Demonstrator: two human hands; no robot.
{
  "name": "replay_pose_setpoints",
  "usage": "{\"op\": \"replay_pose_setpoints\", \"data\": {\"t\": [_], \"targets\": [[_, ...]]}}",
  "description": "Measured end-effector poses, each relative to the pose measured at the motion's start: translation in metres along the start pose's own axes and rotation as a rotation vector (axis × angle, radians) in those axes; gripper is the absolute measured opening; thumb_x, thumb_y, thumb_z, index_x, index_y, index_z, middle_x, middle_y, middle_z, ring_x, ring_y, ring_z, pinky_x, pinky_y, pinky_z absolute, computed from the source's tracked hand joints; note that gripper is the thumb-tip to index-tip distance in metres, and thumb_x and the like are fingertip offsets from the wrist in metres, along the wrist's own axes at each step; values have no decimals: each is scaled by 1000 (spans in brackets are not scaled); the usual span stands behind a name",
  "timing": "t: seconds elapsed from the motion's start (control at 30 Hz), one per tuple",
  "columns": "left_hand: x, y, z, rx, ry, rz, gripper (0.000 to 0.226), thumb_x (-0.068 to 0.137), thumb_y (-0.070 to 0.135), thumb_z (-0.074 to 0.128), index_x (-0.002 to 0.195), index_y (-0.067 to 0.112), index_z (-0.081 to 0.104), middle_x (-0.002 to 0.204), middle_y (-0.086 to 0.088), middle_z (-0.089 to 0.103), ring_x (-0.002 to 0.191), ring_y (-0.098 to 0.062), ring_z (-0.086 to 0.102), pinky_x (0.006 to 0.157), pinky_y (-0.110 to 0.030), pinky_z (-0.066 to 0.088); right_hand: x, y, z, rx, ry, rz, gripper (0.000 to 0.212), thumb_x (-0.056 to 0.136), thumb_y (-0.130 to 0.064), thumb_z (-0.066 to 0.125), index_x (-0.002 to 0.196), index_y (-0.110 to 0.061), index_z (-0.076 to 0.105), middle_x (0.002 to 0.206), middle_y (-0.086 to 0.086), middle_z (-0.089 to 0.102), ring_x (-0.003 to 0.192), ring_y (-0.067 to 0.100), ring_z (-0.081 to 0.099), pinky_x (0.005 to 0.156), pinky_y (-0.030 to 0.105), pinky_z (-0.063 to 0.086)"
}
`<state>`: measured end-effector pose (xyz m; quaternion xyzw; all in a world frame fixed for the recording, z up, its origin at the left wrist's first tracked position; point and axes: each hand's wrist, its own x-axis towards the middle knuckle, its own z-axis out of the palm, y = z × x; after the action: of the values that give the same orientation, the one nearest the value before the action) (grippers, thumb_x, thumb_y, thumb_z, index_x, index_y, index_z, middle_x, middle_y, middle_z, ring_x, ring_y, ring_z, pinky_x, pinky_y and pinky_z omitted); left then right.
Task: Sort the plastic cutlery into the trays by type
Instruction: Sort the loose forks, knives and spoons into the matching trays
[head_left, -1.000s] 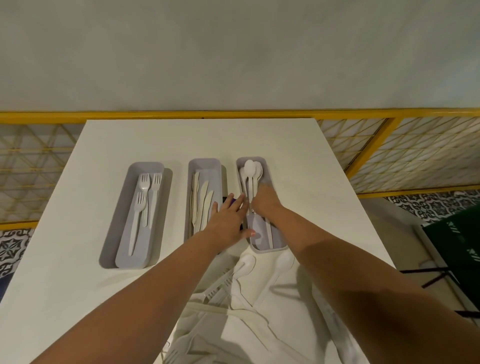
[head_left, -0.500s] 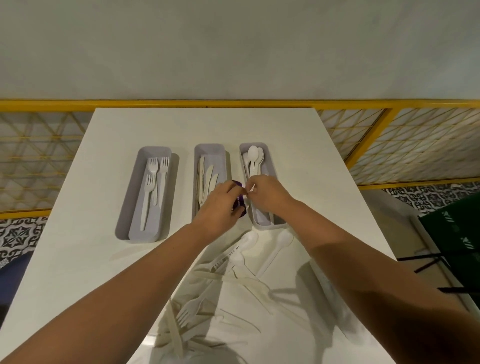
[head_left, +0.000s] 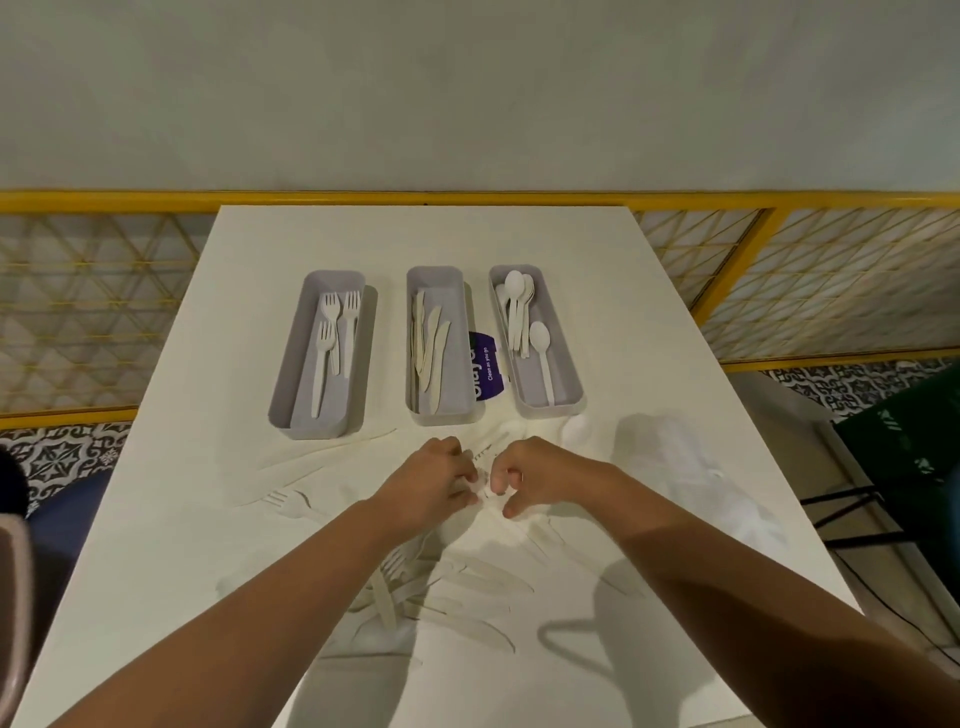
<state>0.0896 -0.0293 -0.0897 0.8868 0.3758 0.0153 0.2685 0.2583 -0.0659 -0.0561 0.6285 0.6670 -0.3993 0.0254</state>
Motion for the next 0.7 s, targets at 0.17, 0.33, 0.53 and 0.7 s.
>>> {"op": "replay_pose_setpoints", "data": {"t": [0.17,0.33,0.53,0.7], "targets": [[-4,-2,18,104,-90,9,26,89,27,58,111,14,65,110,-2,59,105,-22,50,92,-32,43,-1,6,20,-89,62,38,29,74,-8,75,101,-4,66,70,-12,37,77,17,46,55,16,31],[-4,0,25,42,24,35,27,86,24,63,109,11,67,105,-8,57,102,-25,50,89,-32,44,0,5,21,-76,152,21,17,77,-8,71,89,3,67,66,-5,43,77,19,47,60,26,33],[-7,13,7,-77,178,61,21,95,24,50,87,10,62,80,-3,59,76,-20,53,60,-21,32,-15,-9,-3,33,333,-87,31,81,-14,71,110,-7,64,76,-12,43,78,13,46,63,17,34],[-6,10,-4,-234,284,-42,18,97,22,45,88,13,58,67,9,52,61,-12,49,54,-17,32,-32,3,-10,-34,331,129,50,84,-20,68,128,-6,47,111,6,51,94,18,49,75,23,35]]}}
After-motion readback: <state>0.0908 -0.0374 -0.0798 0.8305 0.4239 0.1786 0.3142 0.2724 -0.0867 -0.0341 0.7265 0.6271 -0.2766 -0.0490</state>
